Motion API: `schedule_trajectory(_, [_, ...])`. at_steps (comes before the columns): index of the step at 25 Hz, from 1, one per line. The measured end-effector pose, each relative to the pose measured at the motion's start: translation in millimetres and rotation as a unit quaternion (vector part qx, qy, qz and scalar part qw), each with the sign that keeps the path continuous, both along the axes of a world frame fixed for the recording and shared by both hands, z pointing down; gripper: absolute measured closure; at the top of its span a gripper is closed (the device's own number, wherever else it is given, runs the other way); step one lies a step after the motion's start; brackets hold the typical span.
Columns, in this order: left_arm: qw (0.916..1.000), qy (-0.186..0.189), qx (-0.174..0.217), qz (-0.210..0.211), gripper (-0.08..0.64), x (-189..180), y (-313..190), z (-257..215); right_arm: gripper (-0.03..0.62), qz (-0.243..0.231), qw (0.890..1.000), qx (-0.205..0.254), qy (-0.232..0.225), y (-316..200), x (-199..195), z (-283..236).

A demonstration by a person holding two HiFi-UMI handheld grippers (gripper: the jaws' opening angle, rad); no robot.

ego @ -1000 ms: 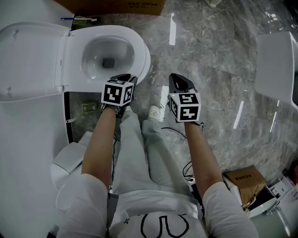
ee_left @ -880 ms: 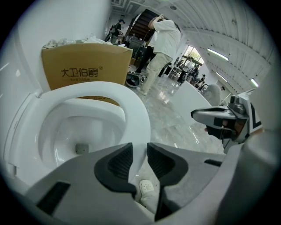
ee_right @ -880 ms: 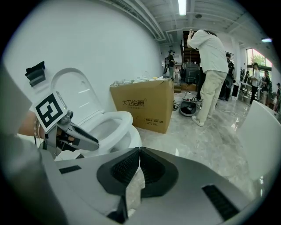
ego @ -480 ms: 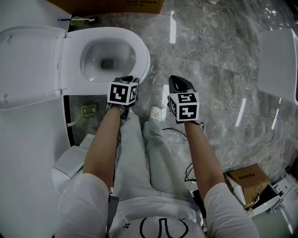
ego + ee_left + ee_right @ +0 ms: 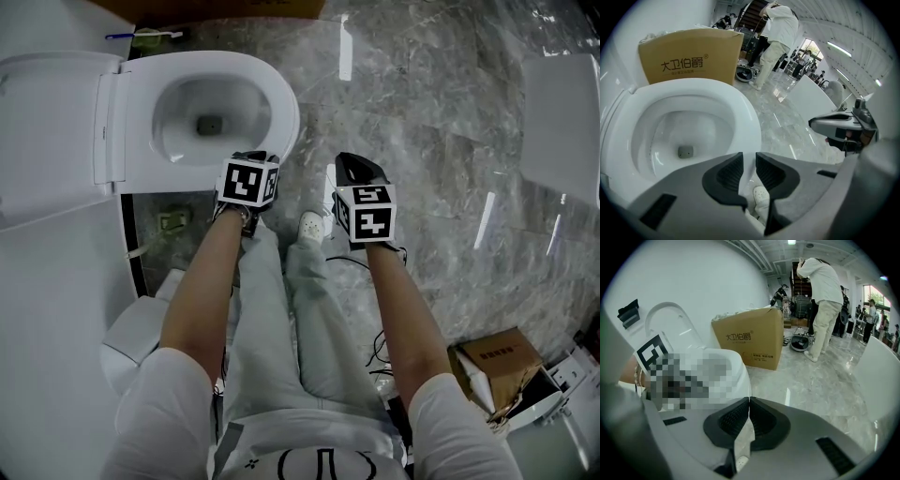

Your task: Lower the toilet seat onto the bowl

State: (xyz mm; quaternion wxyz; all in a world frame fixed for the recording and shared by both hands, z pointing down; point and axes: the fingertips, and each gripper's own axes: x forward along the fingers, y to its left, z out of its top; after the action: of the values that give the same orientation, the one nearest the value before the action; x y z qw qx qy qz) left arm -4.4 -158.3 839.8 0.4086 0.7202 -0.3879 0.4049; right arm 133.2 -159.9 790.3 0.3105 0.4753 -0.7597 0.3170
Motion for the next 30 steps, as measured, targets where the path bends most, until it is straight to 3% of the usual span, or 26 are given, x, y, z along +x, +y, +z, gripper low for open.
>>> schedule_trajectory(5, [0.9999, -0.012, -0.009, -0.005, 0.478, -1.5, -0.9, 13.8, 0.563, 0.005, 1.000, -0.015, -0.007, 4.3, 0.7, 13.0])
schedule_trajectory(7, [0.9997, -0.021, -0.006, -0.009, 0.518, -4.0, -1.9, 15.3, 0.563, 0.008, 1.000, -0.020, -0.007, 6.8, 1.4, 16.1])
schedule_trajectory(16, [0.9992, -0.025, -0.009, -0.030, 0.520, -6.8, -1.3, 14.2, 0.563, -0.002, 1.000, -0.020, 0.001, 9.6, -3.3, 13.4])
schedule_trajectory(30, [0.9985, -0.024, 0.006, -0.050, 0.549, -25.4, 6.3, -18.7, 0.563, -0.020, 1.000, -0.014, 0.001, 6.6, -12.2, -15.2])
